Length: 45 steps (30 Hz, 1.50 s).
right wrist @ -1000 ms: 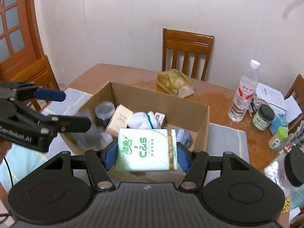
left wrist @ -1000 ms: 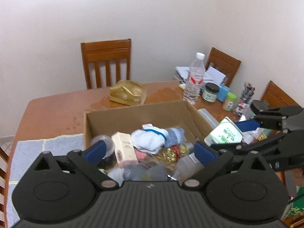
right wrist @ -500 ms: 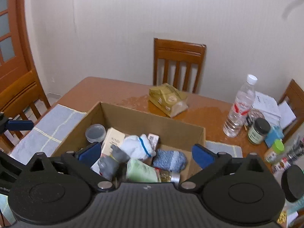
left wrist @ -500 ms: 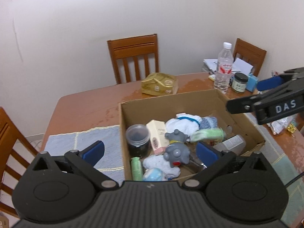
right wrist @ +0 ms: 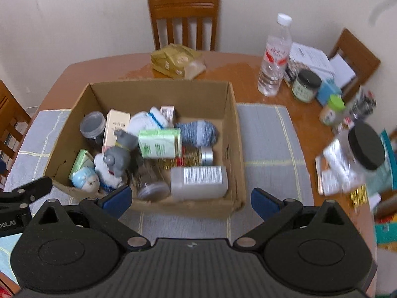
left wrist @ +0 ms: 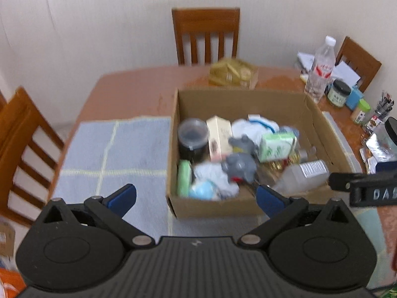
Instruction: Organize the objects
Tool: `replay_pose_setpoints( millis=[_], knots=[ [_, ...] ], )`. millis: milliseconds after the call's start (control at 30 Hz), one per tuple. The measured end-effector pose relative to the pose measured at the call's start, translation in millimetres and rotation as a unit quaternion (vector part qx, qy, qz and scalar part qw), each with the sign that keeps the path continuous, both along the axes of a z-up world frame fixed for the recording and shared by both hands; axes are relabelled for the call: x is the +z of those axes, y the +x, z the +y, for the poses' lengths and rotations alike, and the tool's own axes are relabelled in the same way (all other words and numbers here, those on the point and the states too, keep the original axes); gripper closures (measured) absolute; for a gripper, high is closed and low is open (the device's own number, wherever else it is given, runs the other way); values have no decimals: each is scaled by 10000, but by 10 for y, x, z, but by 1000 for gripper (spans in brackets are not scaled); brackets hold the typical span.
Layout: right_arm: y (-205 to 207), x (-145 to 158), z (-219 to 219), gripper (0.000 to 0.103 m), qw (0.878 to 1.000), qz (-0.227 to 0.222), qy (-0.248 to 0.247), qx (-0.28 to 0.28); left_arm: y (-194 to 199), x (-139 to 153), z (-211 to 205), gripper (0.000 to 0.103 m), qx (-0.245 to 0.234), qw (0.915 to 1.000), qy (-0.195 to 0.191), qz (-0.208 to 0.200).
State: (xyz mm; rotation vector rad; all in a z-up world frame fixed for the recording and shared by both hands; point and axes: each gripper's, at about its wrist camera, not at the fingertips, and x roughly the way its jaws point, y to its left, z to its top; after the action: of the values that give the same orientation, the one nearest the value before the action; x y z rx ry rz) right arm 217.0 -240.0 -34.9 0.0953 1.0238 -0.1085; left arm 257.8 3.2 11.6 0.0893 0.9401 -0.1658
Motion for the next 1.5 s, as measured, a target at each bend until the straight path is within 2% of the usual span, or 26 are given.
replay_pose_setpoints(
  millis=[167, 467, 1500],
  knots=[
    [-139, 32, 46, 0, 9999, 112, -51, -106, -72, 36, -90, 1, 38, 9995, 306, 103],
    [-246, 116, 90, 0, 9999, 102, -111, -68, -134, 141, -120, 1, 7, 9996, 259, 121],
    [-251, 134, 80, 0, 9998, 136, 50, -101, -131, 155, -111, 1, 42, 9996, 248, 133]
  ],
)
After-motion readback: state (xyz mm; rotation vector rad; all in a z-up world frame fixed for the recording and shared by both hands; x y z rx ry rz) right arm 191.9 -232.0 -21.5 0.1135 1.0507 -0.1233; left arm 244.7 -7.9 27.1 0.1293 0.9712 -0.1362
